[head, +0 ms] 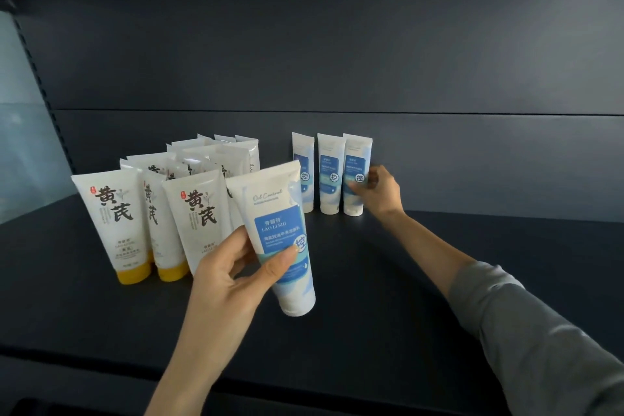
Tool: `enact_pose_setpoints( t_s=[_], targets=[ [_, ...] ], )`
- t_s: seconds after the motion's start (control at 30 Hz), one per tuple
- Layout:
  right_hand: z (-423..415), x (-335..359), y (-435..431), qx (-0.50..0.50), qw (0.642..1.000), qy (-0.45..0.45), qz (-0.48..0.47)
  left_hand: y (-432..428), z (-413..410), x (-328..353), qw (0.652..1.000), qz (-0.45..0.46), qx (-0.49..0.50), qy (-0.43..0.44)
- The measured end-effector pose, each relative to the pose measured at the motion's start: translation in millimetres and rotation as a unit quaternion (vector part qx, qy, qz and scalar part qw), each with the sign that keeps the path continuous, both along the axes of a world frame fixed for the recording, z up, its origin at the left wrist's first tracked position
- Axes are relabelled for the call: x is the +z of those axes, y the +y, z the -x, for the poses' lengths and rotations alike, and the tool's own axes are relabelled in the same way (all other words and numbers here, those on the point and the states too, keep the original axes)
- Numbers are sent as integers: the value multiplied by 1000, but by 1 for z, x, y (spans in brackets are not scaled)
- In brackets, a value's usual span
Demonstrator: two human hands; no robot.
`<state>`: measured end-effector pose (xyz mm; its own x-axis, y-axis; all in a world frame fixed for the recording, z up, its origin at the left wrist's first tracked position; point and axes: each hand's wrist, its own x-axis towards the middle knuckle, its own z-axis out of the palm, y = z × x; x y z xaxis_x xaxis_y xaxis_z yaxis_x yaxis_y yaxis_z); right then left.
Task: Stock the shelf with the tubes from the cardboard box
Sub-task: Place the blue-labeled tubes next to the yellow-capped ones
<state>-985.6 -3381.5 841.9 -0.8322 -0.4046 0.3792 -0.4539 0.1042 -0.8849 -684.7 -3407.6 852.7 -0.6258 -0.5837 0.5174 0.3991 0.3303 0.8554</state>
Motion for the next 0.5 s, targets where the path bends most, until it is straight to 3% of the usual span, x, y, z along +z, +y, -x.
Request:
enact_pose_setpoints(
  t_s=[0.1, 0.27, 0.37, 0.5],
  targets=[
    [-2, 2, 9, -2, 1000, 1, -9, 0, -3, 2, 1000, -2, 5, 3],
    [-16, 20, 31, -36, 996, 77, 0, 0, -4, 6, 1000, -22, 16, 9],
    [-40, 33, 49, 19, 995, 97, 19, 3, -1, 9, 999, -34, 9, 7],
    [-83, 39, 77, 168, 983, 77, 16, 9, 5, 13, 999, -48, -5, 5]
  ],
)
